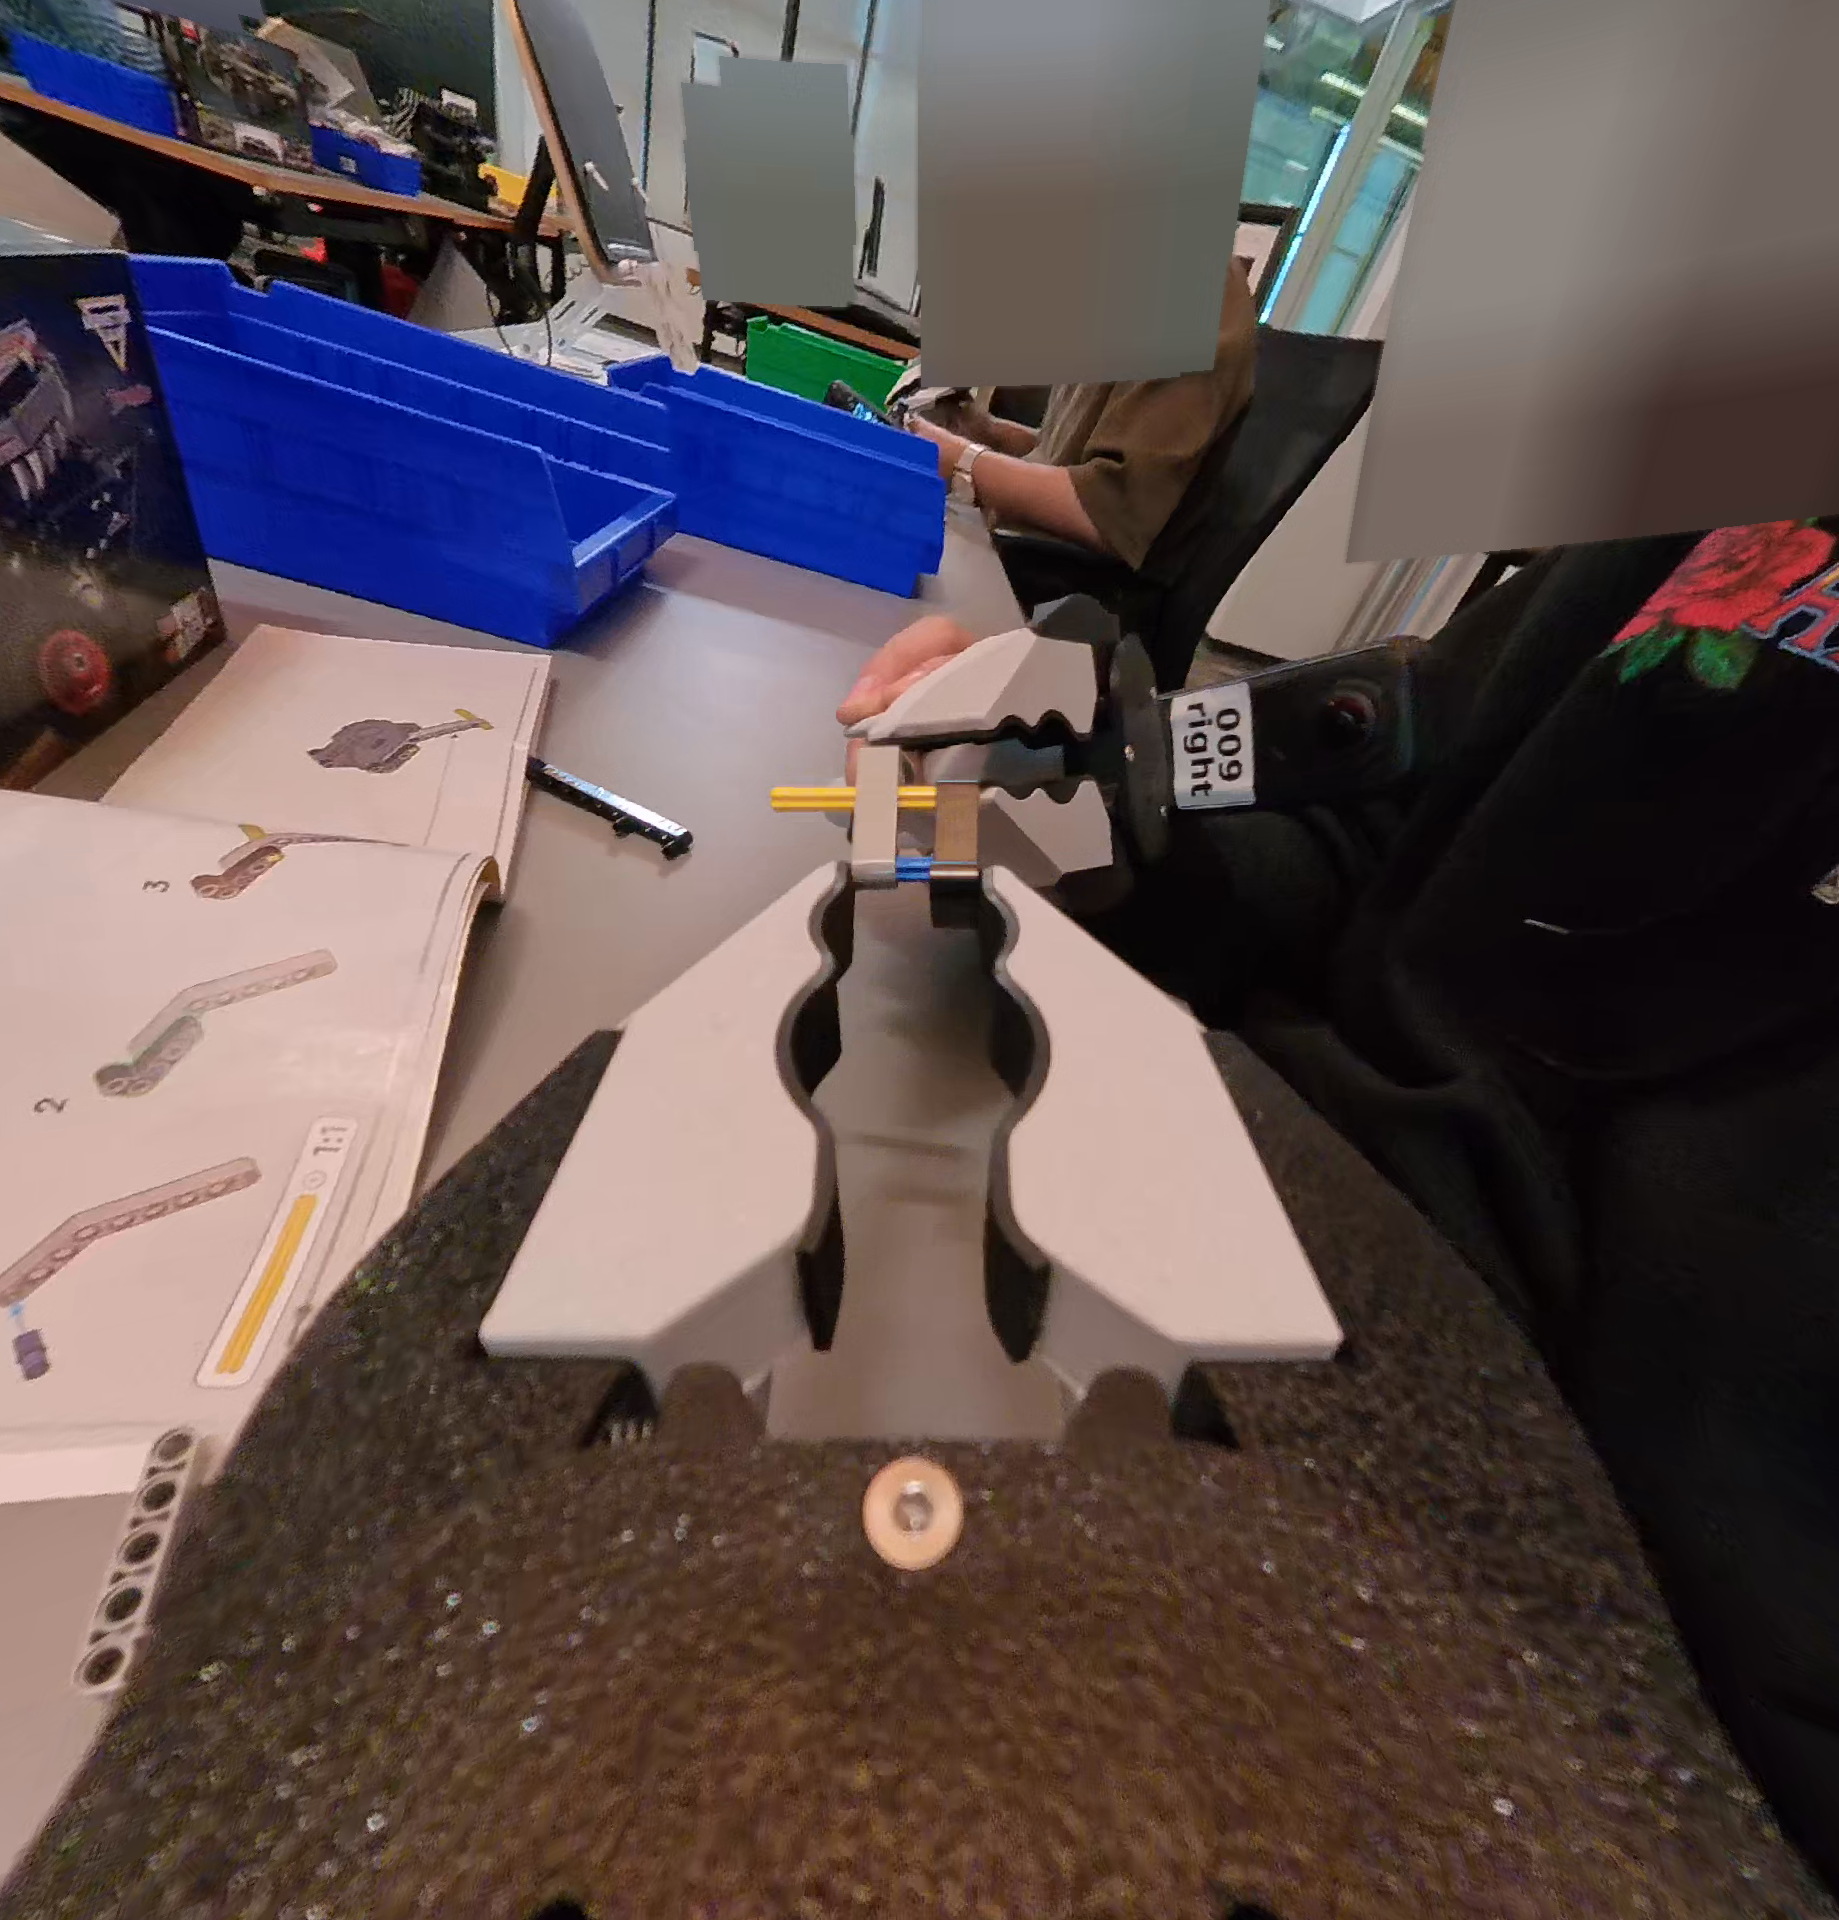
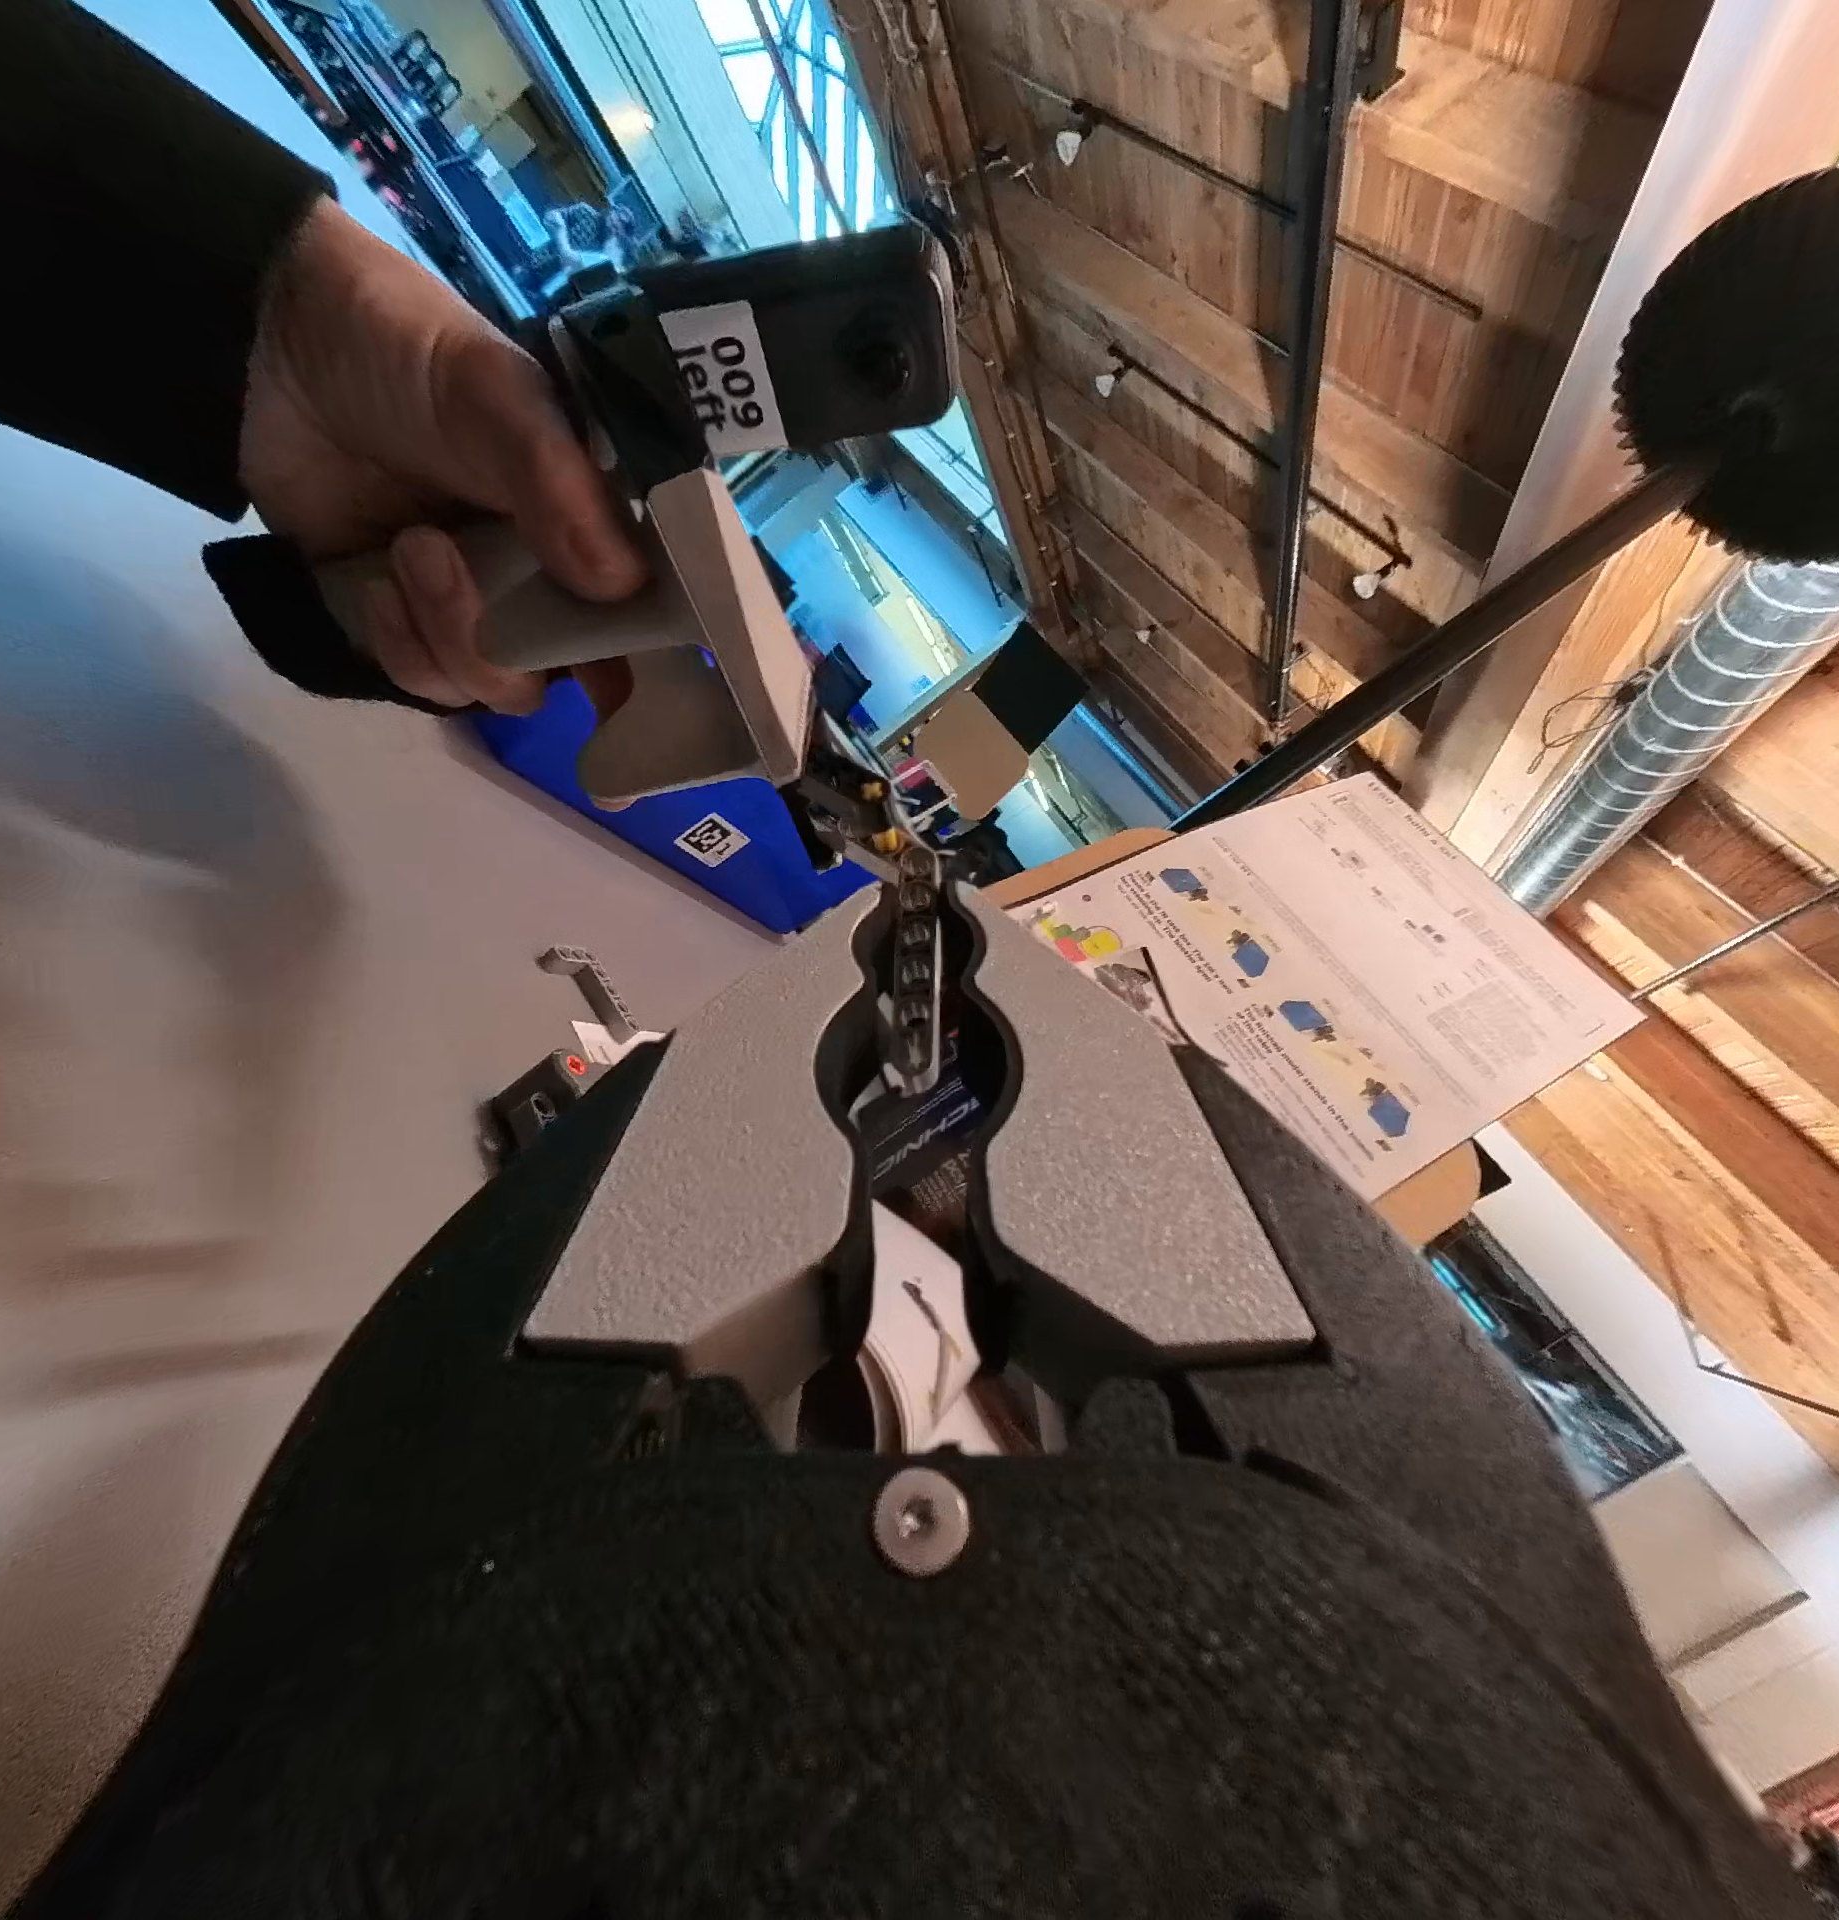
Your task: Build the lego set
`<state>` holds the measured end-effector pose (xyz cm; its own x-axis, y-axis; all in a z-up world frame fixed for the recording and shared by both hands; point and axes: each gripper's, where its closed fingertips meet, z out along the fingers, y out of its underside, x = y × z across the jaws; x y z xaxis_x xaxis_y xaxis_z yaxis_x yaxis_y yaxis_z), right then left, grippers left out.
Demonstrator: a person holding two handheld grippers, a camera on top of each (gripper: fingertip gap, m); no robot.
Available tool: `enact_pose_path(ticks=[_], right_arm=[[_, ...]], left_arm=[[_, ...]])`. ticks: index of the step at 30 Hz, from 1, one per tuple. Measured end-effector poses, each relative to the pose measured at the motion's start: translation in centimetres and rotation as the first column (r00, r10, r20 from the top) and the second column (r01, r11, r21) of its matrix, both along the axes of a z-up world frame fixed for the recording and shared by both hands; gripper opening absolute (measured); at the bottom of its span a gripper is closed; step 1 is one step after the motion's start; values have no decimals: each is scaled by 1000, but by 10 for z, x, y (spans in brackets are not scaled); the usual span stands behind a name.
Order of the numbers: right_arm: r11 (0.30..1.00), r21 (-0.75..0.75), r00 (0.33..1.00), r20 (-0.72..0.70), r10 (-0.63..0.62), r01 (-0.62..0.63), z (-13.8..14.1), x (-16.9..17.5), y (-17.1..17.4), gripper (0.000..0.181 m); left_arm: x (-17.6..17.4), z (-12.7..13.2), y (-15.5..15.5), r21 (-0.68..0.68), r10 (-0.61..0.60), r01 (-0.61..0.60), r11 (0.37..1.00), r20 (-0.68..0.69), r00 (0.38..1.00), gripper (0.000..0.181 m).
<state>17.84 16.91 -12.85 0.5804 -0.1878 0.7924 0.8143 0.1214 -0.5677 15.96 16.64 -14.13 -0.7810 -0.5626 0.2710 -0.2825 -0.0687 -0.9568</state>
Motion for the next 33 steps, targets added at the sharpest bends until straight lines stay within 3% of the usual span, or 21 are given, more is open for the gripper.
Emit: enact_pose_path(ticks=[3,5,7,11,15,17,19,24,30,33], right_arm=[[998,-21,997,-53,58,-59,-4,-3,1,9],[986,-73,981,-137,140,-151,-10,-10,3,32],[961,-200,949,-289,129,-191,-25,-3,10,55],[872,-320,801,-585,126,-370,-40,-8,11,59],[801,-323,673,-728,131,-504,-37,-16,4,52],[792,-315,638,-761,118,-522,-35,-16,2,40],[798,-320,635,-766,99,-511,-36,-13,3,27],[782,-372,678,-730,87,-501,-42,-16,0,29],[785,-352,675,-730,111,-509,-37,-14,-5,11],[751,-358,651,-749,124,-555,-38,-21,-9,27]], left_arm=[[4,-4,5,26,31,-31,999,-6,999,20],[5,-6,10,41,56,-55,998,-10,998,20],[6,-11,16,76,81,-79,994,-19,997,20],[5,-20,20,151,88,-85,985,-17,996,20],[1,-31,14,257,48,-47,965,1,999,20],[-1,-36,9,308,28,-30,951,9,1000,20],[-1,-37,5,334,17,-23,942,19,1000,20],[-2,-33,1,333,7,-19,943,37,999,20],[-5,-30,-5,347,-26,3,938,60,998,20],[-4,-31,-6,357,-23,0,934,61,998,20]])
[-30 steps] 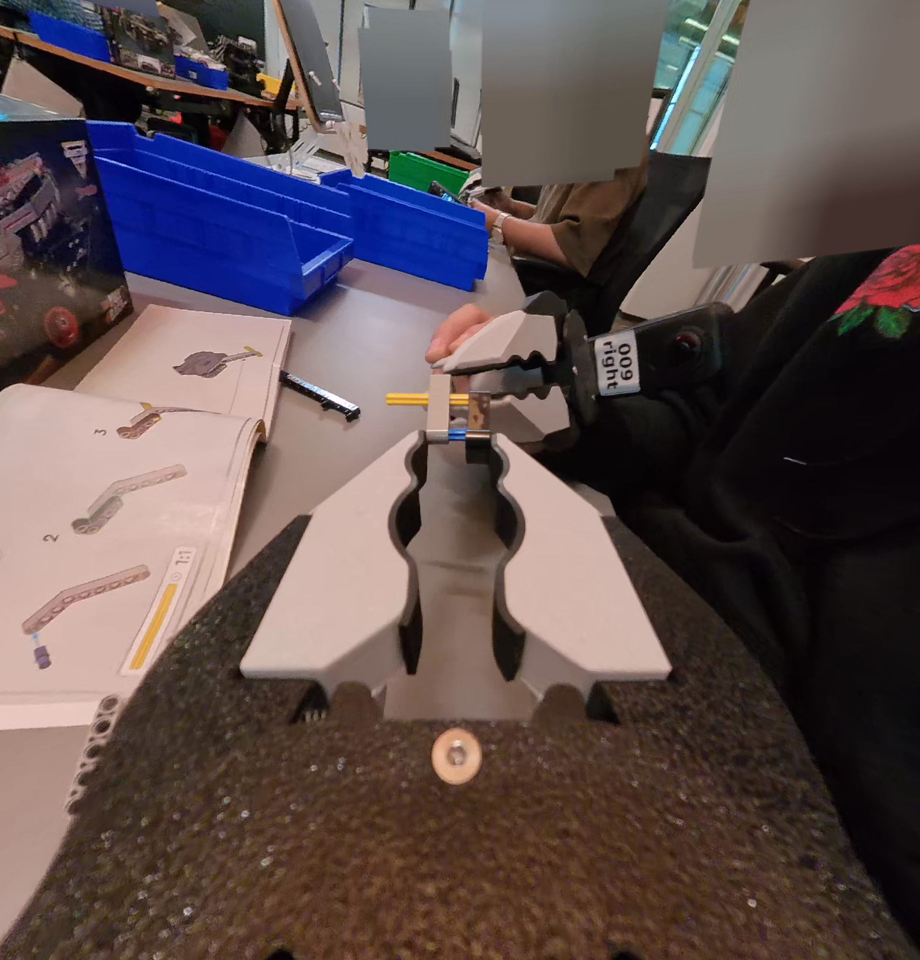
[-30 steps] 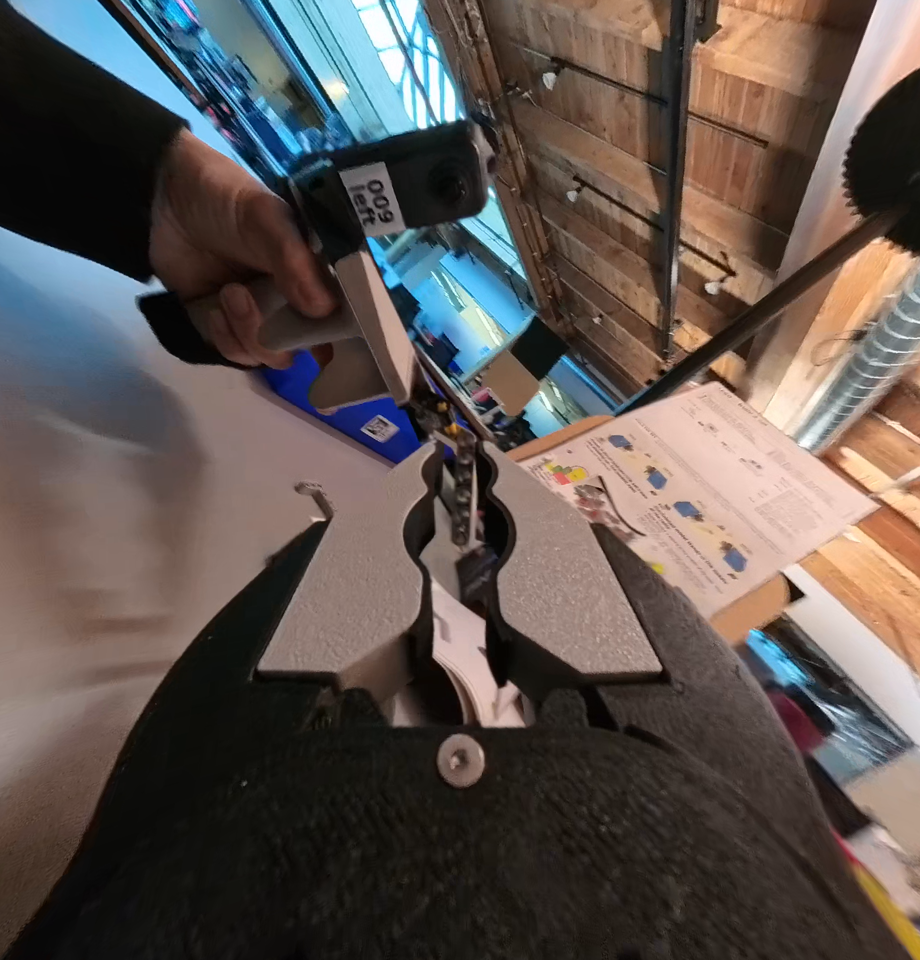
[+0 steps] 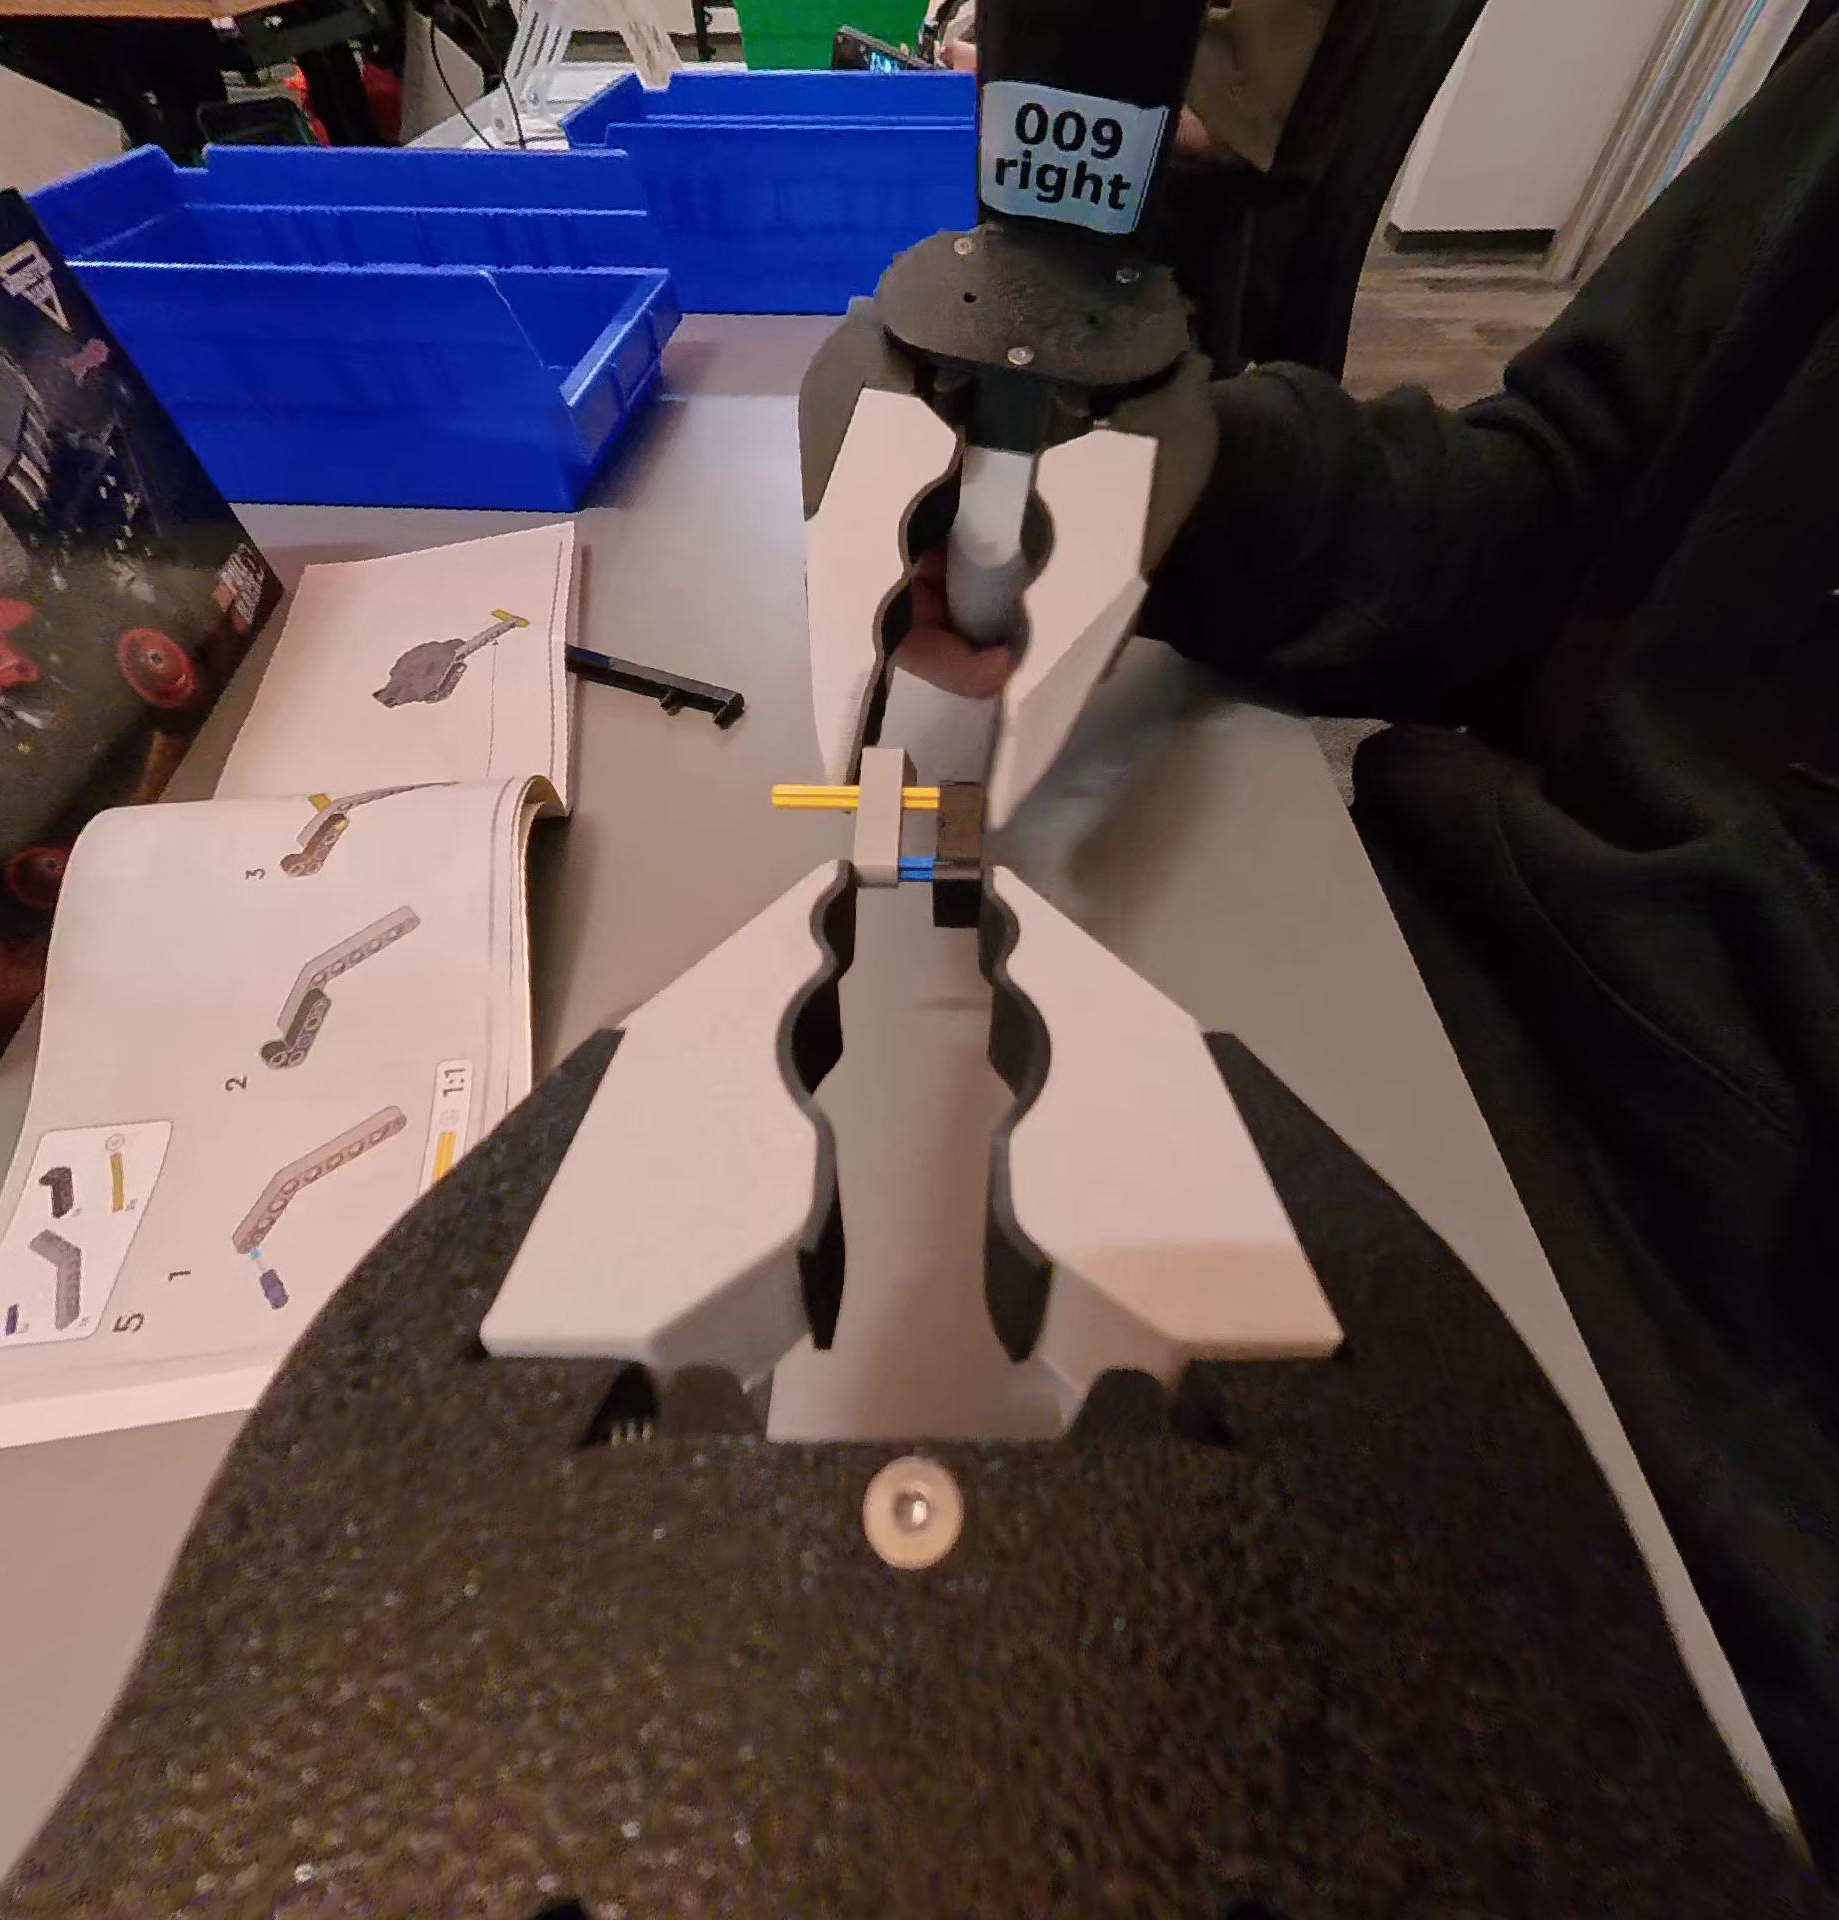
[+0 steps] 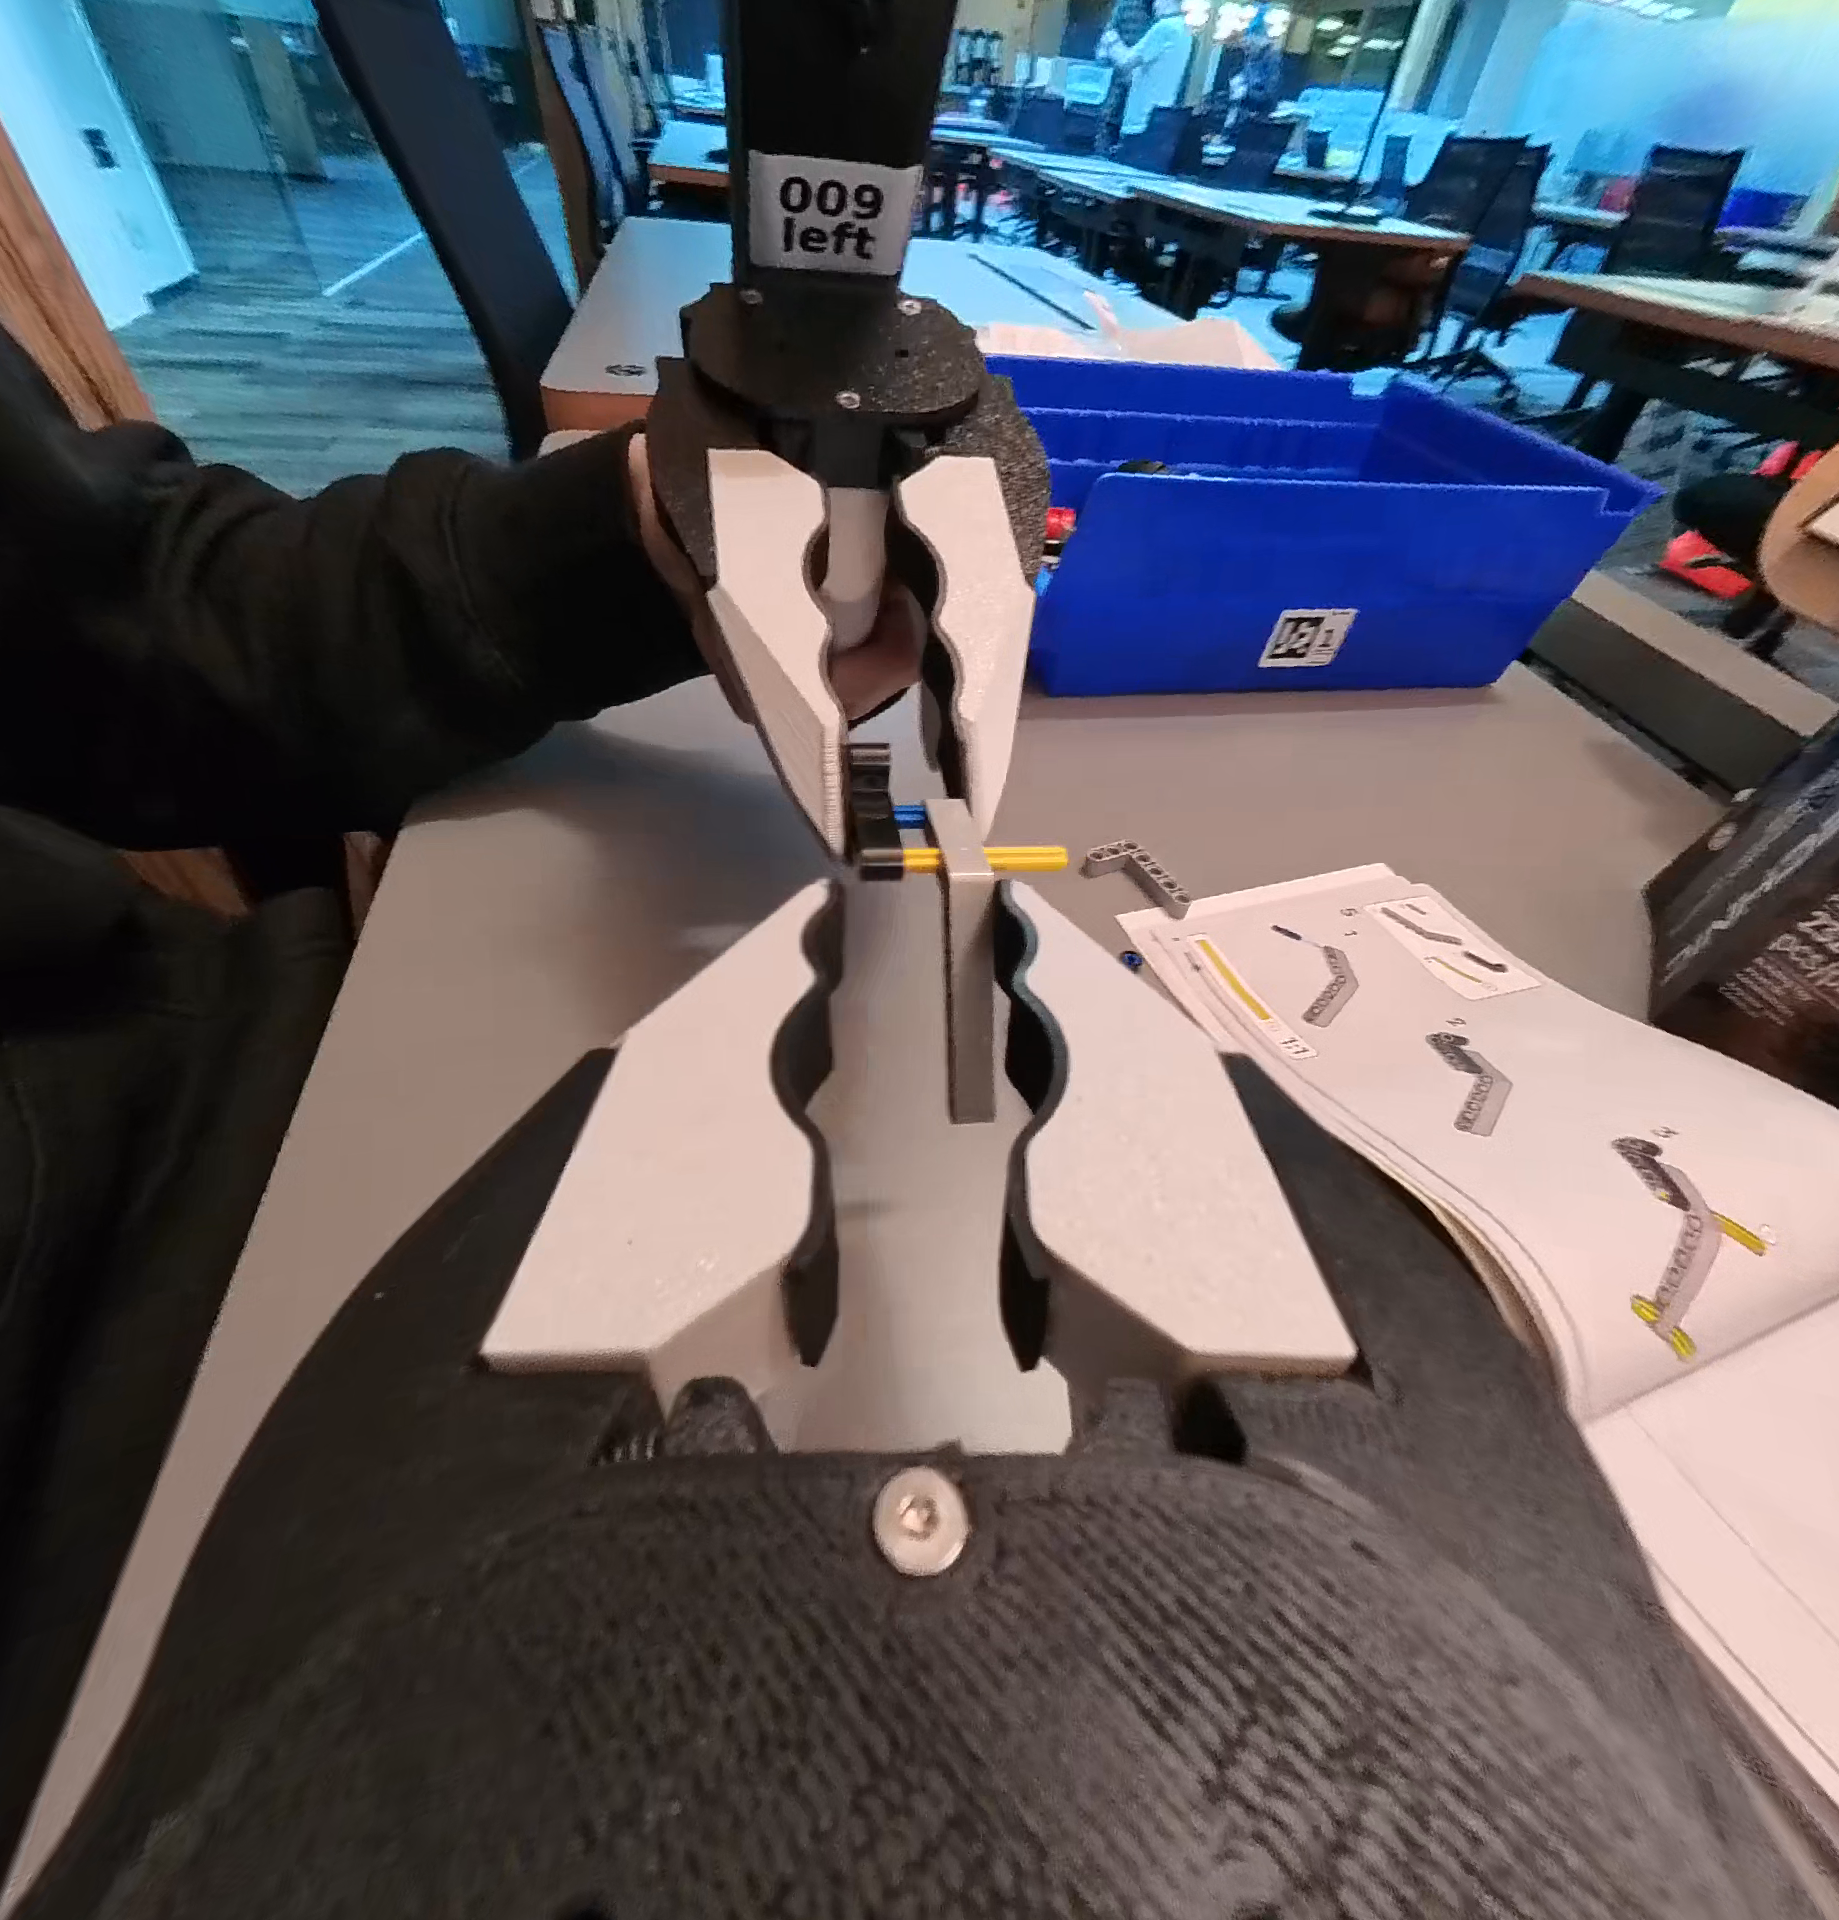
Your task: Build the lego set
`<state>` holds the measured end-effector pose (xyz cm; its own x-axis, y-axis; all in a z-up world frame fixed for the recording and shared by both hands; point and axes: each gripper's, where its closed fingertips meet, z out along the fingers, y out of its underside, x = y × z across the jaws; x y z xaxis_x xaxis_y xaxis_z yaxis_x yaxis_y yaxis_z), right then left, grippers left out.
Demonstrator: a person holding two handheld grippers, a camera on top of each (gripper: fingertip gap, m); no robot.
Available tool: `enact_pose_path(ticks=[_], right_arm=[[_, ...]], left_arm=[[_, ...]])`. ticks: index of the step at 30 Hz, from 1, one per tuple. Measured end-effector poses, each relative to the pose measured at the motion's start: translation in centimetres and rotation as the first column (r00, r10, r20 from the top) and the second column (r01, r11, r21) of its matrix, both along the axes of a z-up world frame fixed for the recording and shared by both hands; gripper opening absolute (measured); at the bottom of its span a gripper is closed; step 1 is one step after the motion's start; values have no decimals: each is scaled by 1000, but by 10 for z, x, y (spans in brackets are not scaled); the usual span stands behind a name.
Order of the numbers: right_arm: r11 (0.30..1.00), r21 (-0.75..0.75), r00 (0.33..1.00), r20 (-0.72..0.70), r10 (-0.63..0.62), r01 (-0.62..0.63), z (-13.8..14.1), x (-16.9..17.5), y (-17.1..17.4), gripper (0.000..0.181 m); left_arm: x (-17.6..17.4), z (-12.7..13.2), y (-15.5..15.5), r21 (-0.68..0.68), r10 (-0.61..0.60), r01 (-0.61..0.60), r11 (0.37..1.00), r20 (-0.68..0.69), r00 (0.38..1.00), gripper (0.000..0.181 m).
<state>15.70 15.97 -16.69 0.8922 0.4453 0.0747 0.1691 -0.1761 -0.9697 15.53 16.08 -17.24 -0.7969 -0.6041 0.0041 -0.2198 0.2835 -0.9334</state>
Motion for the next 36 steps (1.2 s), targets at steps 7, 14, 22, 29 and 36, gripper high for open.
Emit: enact_pose_path(ticks=[7,14,22,29,36], right_arm=[[999,1,998,43,-35,35,-2,4,2,14],[1000,-3,999,17,-27,27,-2,5,0,8],[1000,-25,1000,22,4,-3,-7,3,-4,15],[999,-46,999,48,2,0,-13,3,-3,19],[1000,-19,997,72,-11,12,-8,4,-2,13]], left_arm=[[0,-1,-1,3,-5,5,1000,-6,1000,20],[0,-3,-4,-9,-20,20,1000,-7,1000,20],[1,-6,-5,-3,-27,27,1000,-12,1000,20],[2,-10,-5,8,-19,19,1000,-24,1000,20],[1,-6,-7,-23,-32,31,999,-12,999,20]])
